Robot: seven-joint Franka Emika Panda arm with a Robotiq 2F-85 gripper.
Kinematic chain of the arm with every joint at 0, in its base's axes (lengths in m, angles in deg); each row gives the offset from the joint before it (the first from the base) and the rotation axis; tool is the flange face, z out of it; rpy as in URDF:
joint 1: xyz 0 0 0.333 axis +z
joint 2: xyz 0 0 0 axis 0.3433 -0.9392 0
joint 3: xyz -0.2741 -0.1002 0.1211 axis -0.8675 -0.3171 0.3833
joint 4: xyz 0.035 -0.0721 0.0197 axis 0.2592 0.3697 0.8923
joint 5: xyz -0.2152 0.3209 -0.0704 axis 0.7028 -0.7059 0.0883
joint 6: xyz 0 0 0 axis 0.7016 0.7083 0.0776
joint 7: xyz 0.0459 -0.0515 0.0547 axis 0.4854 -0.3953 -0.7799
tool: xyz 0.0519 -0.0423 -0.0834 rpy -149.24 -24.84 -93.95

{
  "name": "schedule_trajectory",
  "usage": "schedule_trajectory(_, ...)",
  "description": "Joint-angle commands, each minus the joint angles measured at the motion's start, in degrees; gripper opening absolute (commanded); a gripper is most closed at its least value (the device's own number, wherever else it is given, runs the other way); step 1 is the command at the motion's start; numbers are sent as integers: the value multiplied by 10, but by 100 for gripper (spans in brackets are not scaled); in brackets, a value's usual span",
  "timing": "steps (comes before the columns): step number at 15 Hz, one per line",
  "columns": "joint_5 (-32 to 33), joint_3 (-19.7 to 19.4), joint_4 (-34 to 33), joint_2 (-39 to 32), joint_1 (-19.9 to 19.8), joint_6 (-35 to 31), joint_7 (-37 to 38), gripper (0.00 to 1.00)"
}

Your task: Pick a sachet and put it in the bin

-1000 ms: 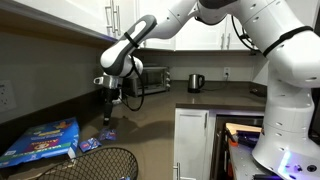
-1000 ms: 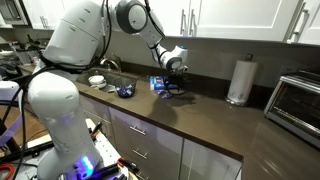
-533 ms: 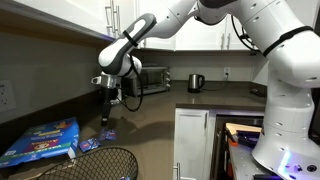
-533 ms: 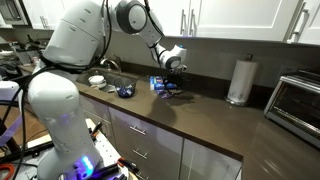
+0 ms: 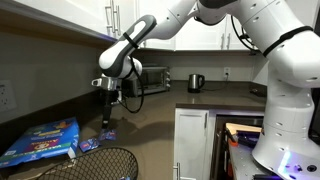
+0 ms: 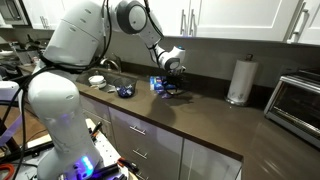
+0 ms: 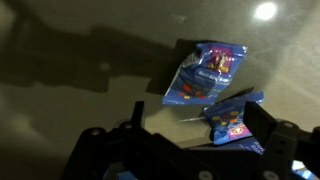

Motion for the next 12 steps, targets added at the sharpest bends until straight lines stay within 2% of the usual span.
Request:
schedule_trajectory(1, 6, 16, 24, 42, -10, -14, -4, 100)
schedule_trajectory(2, 8, 11, 1, 3, -7, -6, 5, 100)
schedule_trajectory(5, 6, 15, 2, 24, -6, -7, 4, 100)
schedule_trajectory(12, 7, 16, 4, -31, -6, -26, 3, 100)
